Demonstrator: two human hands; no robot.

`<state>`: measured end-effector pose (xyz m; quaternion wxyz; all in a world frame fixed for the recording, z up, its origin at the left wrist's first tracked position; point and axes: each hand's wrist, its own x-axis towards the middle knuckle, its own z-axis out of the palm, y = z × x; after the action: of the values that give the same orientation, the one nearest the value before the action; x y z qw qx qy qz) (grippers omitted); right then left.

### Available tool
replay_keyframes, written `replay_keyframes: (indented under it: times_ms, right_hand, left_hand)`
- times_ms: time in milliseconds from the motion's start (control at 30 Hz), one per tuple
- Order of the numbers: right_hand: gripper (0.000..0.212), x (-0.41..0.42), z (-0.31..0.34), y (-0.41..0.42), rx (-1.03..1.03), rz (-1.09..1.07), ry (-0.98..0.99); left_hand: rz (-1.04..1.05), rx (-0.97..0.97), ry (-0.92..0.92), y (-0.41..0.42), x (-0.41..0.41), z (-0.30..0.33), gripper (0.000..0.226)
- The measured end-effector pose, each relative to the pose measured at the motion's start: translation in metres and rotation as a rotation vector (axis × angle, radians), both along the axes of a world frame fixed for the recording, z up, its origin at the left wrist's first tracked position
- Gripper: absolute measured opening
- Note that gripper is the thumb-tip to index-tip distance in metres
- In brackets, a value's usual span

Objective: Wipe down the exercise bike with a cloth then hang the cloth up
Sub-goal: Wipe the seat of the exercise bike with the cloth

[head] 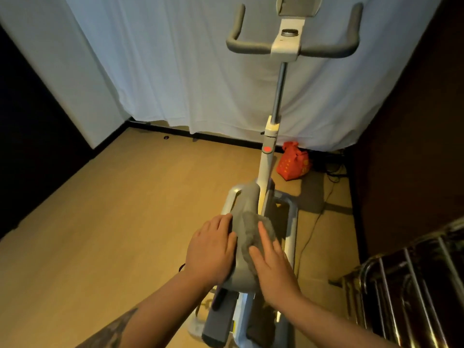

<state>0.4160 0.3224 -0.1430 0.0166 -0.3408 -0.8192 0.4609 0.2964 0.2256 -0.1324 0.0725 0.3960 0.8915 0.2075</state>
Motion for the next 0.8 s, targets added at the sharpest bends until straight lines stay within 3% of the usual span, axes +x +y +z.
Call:
replay_keyframes:
  times_ms: [100, 233, 367, 500, 667, 800]
  right_hand:
    - [0.057, -0.037, 0.006, 0.006, -0.048, -0.184, -0.042]
    - [0.056, -0.003, 0.007, -0.024, 0.070, -0.269, -0.067]
    - [0.057, 0.013, -0.003, -0.043, -0.171, -0.421, 0.079]
    - [0.033, -0.020, 0.002, -0.019, -0.271, -0.602, 0.102]
    - [0.065, -0.005, 0.008, -0.065, -0.046, -0.554, 0.052]
    - [0.045, -0.028, 0.009, -0.009, -0.163, -0.506, -0.006]
  left_hand:
    - [0.040, 0.049, -0.020, -0.002, 0.003, 0.001, 0.042]
    - [0.046, 0.068, -0.027, -0.002, 0.004, 0.003, 0.042]
    - [0.022, 0.064, -0.009, -0.004, 0.002, 0.000, 0.043]
    - [-0.004, 0.056, -0.013, -0.003, 0.001, -0.002, 0.046]
    - [-0.053, 0.071, 0.004, -0.005, -0.002, -0.006, 0.048]
    - [-0.054, 0.064, 0.010, -0.004, -0.001, -0.005, 0.047]
